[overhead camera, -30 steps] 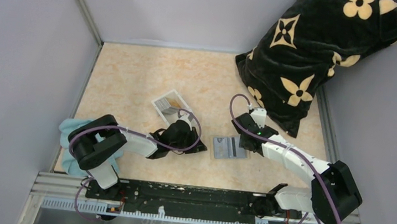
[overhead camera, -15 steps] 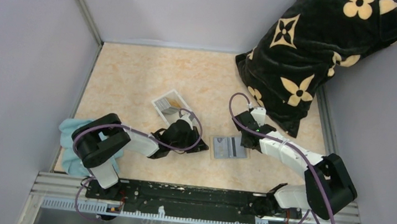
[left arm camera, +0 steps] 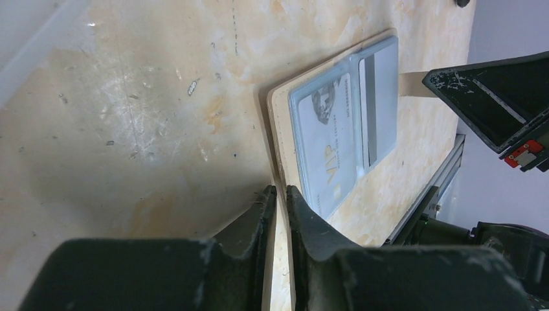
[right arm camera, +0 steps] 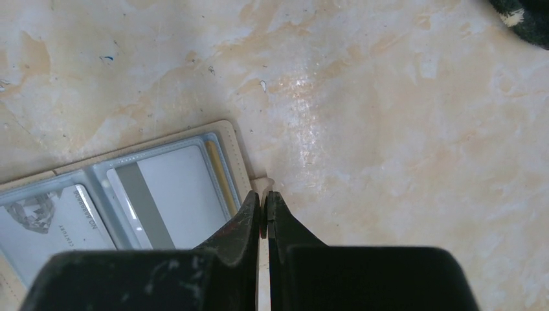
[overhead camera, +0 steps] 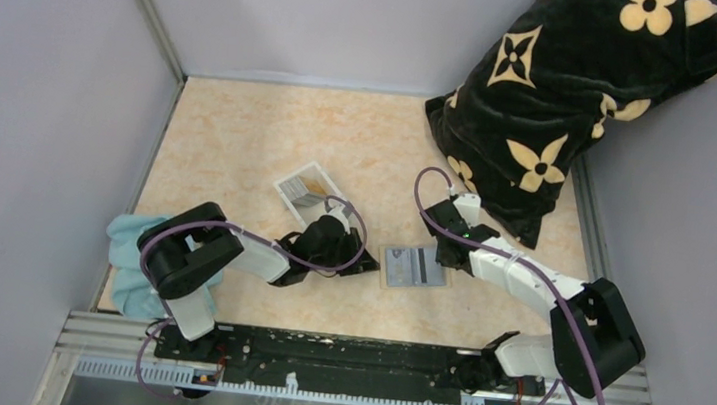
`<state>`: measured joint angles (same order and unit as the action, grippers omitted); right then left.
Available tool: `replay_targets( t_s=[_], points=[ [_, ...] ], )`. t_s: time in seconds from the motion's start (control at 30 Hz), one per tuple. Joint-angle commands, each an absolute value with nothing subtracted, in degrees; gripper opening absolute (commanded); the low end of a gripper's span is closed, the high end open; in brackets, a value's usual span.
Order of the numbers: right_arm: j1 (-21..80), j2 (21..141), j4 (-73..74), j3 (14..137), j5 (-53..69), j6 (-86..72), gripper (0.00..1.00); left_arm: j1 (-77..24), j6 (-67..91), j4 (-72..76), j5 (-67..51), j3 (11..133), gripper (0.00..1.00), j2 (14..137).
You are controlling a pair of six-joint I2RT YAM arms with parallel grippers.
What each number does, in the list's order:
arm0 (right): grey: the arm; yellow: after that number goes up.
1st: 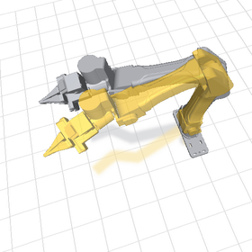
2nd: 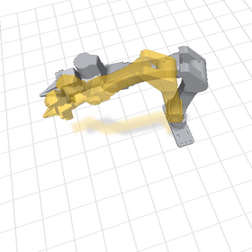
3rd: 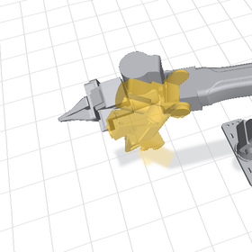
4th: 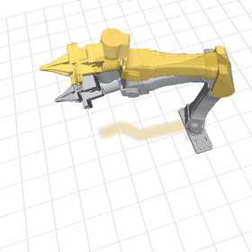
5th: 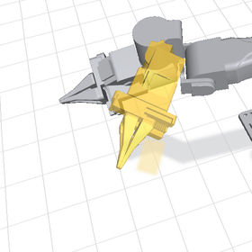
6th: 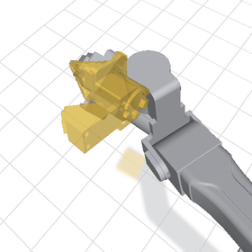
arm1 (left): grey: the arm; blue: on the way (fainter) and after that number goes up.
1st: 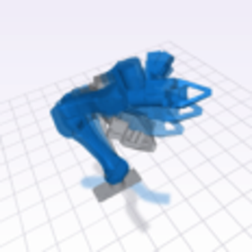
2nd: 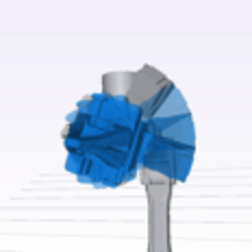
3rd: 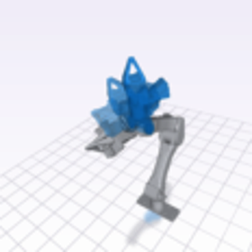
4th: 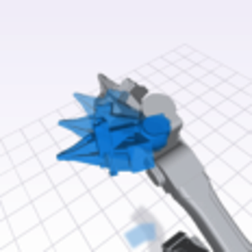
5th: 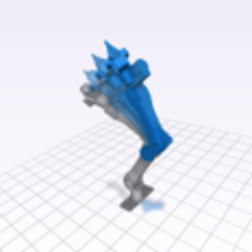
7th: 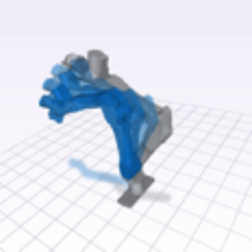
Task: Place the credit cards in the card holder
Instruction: Close the card holder at the center of the board.
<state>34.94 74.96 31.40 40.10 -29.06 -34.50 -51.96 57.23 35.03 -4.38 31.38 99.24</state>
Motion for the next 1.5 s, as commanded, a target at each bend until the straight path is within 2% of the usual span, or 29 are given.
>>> replay_targets(
  t_s=[0.0, 0.1, 0.27, 0.57, 0.93, 1.2, 1.47],
  points=[
    [34.54, 72.84, 31.99, 41.22, -29.01, -34.36, 0.00, -51.87, 56.26, 24.67, -3.45, 28.52, 0.18, 103.14],
    [34.54, 72.77, 31.67, 40.90, -28.53, -34.42, 0.00, -52.44, 55.85, 20.52, -1.13, 29.23, 0.15, 102.37],
    [34.54, 73.16, 30.88, 40.39, -27.54, -34.56, 0.00, -52.75, 54.82, 19.61, -0.73, 29.95, 0.18, 102.73],
    [34.54, 73.62, 30.30, 40.02, -26.60, -34.41, 0.00, -52.89, 59.59, 35.78, -4.10, 26.23, 0.22, 106.11],
    [34.63, 73.48, 29.73, 39.49, -25.15, -34.54, 0.00, -53.66, 59.94, 47.80, -1.49, 23.58, 0.24, 98.99],
    [35.17, 72.71, 29.79, 39.32, -24.70, -34.90, 0.00, -55.12, 58.68, 40.77, -2.78, 29.61, 0.25, 102.60],
    [35.33, 72.50, 29.97, 39.59, -24.40, -34.85, 0.00, -56.32, 60.71, 45.74, -1.42, 28.12, 0.26, 103.76]
  ],
)
